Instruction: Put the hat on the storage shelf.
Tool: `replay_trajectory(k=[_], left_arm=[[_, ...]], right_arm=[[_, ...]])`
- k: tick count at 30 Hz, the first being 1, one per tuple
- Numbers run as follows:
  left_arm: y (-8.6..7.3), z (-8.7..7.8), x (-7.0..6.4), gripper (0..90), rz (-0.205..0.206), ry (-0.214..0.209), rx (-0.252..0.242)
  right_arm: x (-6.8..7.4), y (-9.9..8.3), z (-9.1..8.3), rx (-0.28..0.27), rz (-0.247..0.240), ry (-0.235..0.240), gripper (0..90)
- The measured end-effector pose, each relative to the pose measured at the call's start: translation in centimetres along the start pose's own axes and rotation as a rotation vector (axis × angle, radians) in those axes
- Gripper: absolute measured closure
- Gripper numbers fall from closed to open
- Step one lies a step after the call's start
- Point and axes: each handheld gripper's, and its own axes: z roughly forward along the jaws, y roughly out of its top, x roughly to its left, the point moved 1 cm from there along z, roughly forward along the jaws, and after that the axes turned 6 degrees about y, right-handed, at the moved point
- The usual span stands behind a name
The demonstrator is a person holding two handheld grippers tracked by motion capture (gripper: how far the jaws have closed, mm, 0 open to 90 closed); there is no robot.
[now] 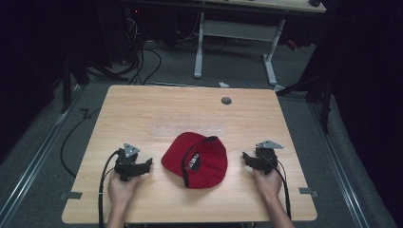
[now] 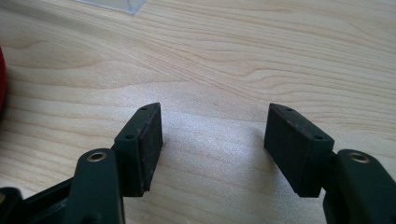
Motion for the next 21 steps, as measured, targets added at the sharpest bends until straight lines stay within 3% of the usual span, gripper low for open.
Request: replay_trajectory(k=[21], left_arm=[[-0.05,-0.06,-0.04,25.5,-0.001,-0.001,0.002]], right_arm=[[0.0,-0.04,-0.03,0.003,-0.017,0.013,35.4]])
